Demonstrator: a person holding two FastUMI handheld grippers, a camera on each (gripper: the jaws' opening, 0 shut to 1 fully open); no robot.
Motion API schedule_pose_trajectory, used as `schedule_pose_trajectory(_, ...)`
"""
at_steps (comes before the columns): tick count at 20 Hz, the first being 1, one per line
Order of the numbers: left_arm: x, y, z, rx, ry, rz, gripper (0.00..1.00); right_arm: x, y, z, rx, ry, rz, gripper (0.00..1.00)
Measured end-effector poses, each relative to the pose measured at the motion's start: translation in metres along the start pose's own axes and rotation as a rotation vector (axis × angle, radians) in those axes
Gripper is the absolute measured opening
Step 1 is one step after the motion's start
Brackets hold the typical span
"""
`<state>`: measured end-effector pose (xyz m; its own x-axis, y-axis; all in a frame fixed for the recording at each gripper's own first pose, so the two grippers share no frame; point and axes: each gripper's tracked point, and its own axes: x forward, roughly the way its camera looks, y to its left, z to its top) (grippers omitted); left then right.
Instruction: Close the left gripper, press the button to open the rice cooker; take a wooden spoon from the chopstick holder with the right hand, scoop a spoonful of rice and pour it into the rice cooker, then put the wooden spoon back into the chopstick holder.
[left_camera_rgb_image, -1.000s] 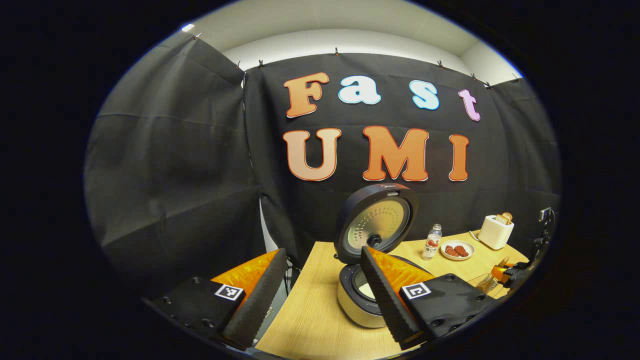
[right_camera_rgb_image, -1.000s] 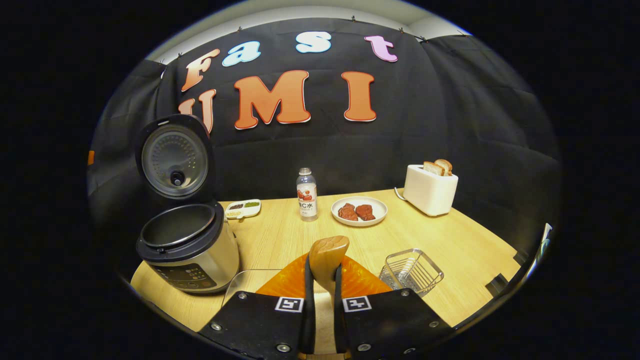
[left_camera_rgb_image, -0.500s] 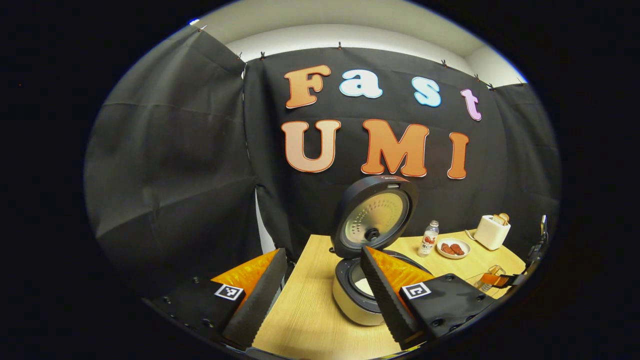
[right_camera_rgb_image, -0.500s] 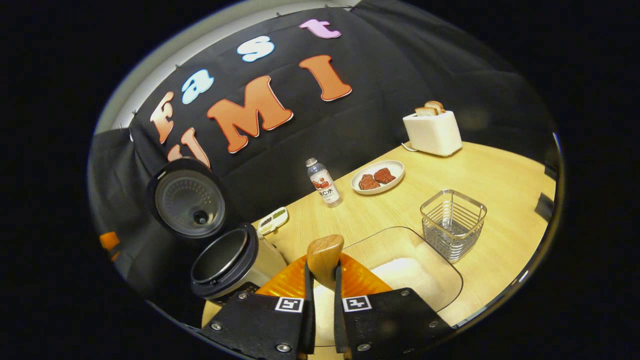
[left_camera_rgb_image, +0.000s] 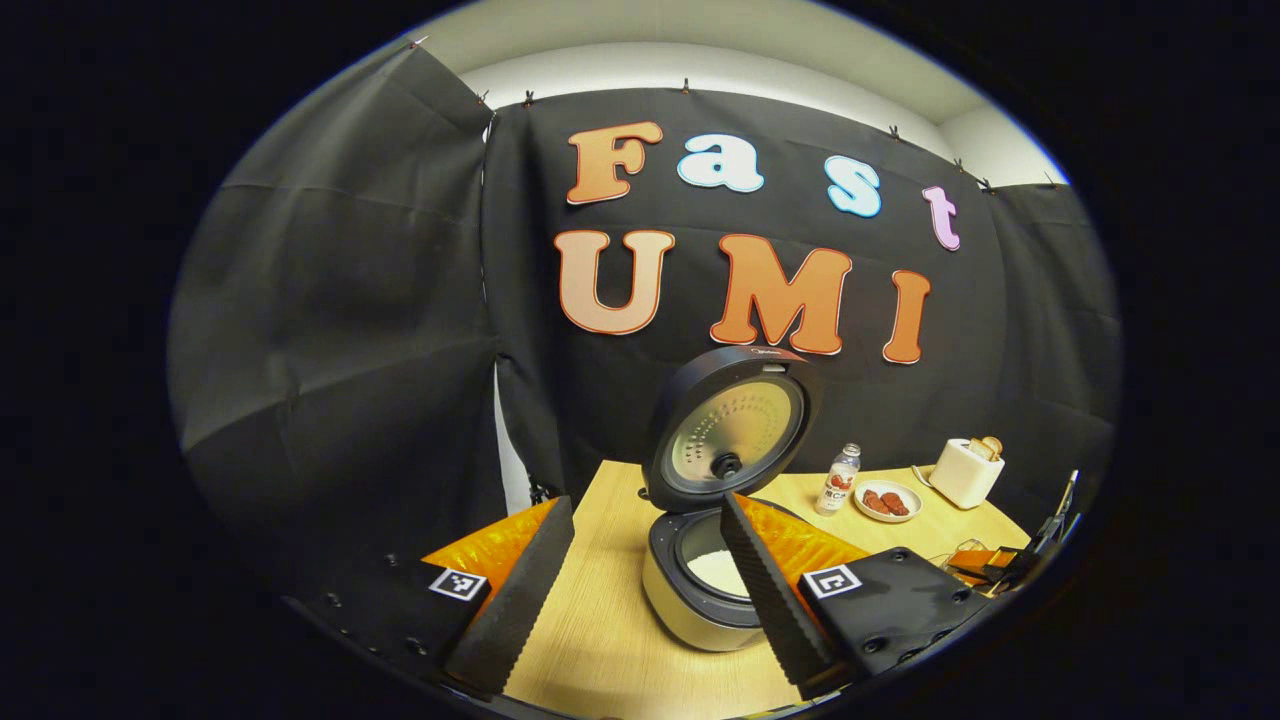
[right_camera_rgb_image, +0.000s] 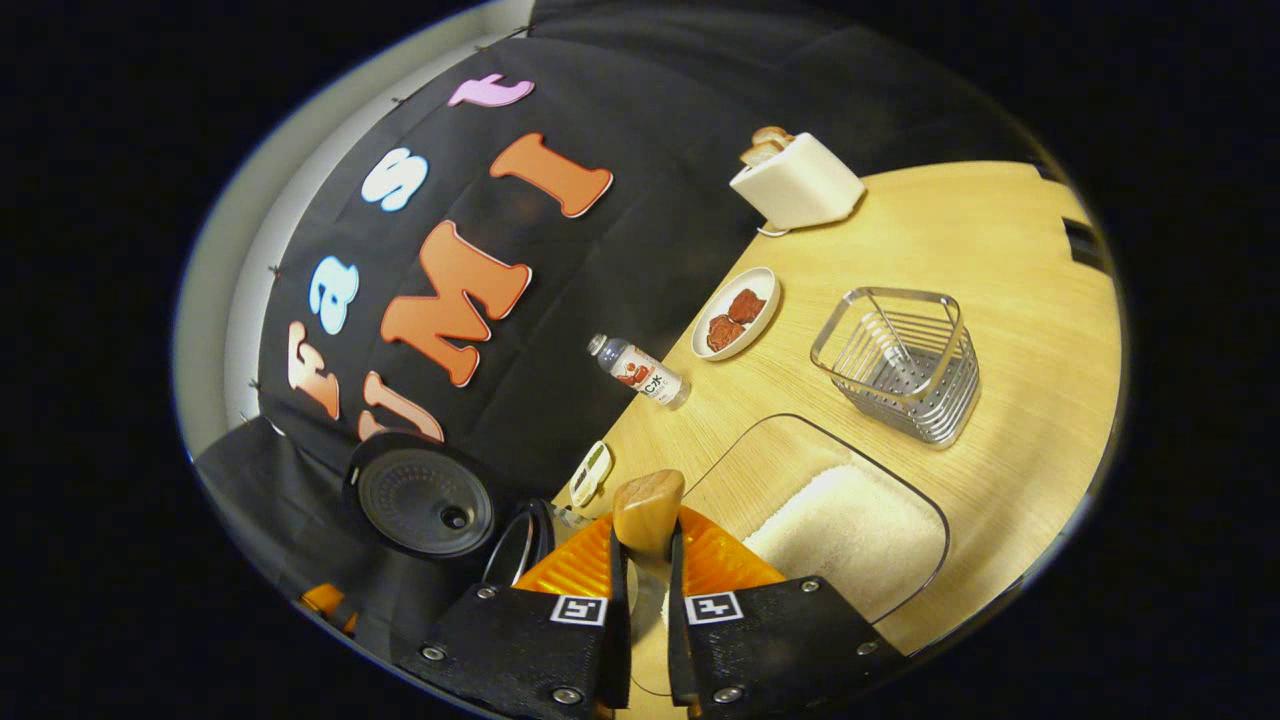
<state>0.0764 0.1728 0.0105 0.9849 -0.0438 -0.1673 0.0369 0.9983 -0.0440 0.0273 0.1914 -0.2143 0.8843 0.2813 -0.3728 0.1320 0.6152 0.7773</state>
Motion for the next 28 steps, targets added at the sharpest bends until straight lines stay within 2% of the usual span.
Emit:
schedule_pose_trajectory(6,0.001,-0.006,0.004,0.006,-0.010,-0.014,0.96,-0.009,-0.012,0.030,0.267,-0.044,0.011,0.14)
schedule_pose_trajectory(7,0.002,-0.008,0.006,0.005,-0.014,-0.016,0.99,-0.012,-0.012,0.034,0.294,-0.053,0.013,0.14)
schedule_pose_trajectory(8,0.001,-0.008,0.008,0.006,-0.018,-0.017,0.96,-0.014,-0.012,0.038,0.312,-0.059,0.015,0.14)
schedule_pose_trajectory(19,0.005,-0.020,0.020,0.018,-0.052,-0.034,0.96,-0.029,-0.002,0.067,0.443,-0.095,0.030,0.14)
schedule_pose_trajectory(22,0.006,-0.023,0.023,0.024,-0.060,-0.041,0.96,-0.033,0.009,0.076,0.475,-0.111,0.050,0.14)
schedule_pose_trajectory(24,0.006,-0.026,0.027,0.022,-0.070,-0.045,1.00,-0.035,0.017,0.082,0.494,-0.117,0.065,0.14)
schedule_pose_trajectory(28,0.006,-0.027,0.030,0.024,-0.077,-0.046,0.98,-0.030,0.039,0.089,0.500,-0.113,0.093,0.14)
